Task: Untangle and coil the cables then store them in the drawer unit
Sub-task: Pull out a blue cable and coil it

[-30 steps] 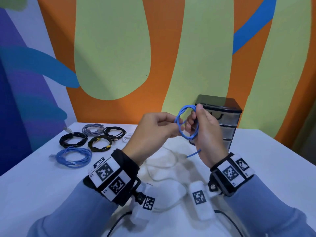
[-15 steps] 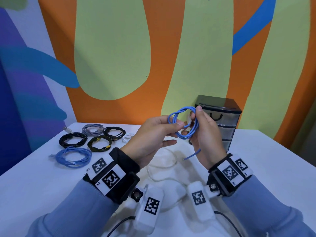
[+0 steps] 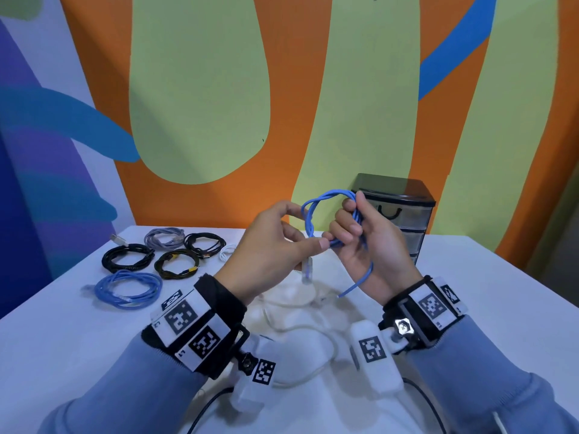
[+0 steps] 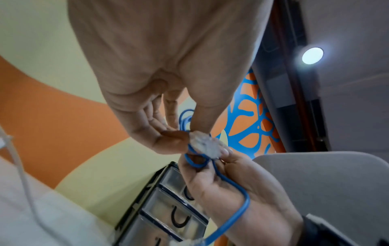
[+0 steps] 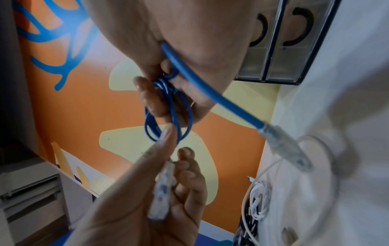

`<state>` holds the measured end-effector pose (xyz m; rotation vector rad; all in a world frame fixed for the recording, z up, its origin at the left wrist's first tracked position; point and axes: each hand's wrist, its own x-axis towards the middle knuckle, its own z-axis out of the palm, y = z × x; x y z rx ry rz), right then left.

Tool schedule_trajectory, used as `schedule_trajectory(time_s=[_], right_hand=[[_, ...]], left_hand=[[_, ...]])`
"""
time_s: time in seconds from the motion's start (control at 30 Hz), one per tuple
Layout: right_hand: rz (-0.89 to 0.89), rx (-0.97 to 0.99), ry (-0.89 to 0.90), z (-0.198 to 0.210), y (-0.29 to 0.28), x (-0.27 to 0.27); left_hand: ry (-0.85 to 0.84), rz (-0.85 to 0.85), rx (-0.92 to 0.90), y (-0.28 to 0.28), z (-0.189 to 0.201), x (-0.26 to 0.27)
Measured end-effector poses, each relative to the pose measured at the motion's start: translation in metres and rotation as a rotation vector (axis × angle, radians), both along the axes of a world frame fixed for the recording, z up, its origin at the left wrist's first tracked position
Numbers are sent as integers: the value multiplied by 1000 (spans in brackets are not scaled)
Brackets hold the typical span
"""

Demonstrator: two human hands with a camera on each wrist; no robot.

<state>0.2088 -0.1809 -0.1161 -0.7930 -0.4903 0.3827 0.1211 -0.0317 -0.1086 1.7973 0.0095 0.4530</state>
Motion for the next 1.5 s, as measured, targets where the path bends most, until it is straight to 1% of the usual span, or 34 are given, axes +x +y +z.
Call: schedule_trajectory(time_s=[0.07,0.2,0.27,0.33,0.43,0.47,0.57,0.63,0.77,0.83,0.9,0.97,1.07,1.13,1.2,1.27,1.33,1.37,1.4,1.47,1.5], right_hand=[[-4,28,7,1,-1,3],[4,100,70,3,-3,6],[21,125,88,4,-5,6],[12,94,51,4,-4,4],[4,48,-9,4,1,-2],[4,44,-14,3,2,-3],[-9,11,-47,2,0,-2],[-40,-72,-86,1,-3,2],[-167,-323,-203,-4,-4,5],[-171,-364,-216,-6,-3,4],[-145,-380,-216,-5,-3,2],[-129,-394,-207,-4,-3,1],[-99,-394,-198,-5,-2,2],[-26,-331,-178,-4,-2,3],[10,-274,-151,-3,-3,2],[8,-247,-132,-2,-3,0],[-24,-281,-155,-1,-1,-3],[-42,-314,-177,-3,2,-4],[-48,-345,-204,-3,5,-5],[-61,-390,-251,-5,9,-5],[-74,-409,-270,-6,9,-6]], left_hand=[[12,-23,18,0,0,-1],[101,-166,56,-3,1,-3],[127,-211,67,-3,3,-4],[133,-210,78,-1,3,-5],[119,-163,87,-1,0,-2],[121,-158,56,-1,-1,-1],[135,-177,-129,0,0,2],[113,-167,-224,4,2,2],[81,-155,-430,14,7,3],[93,-160,-542,14,8,4],[102,-153,-600,13,7,5],[114,-135,-594,13,7,5],[166,-162,-511,10,8,2],[187,-178,-390,8,9,-1],[174,-149,-247,4,12,-4],[154,-100,-118,4,13,-2],[124,-46,-33,5,11,1],[106,-50,-52,6,10,2],[88,-92,-132,5,9,2],[70,-228,-343,2,9,2],[71,-268,-407,0,9,1]])
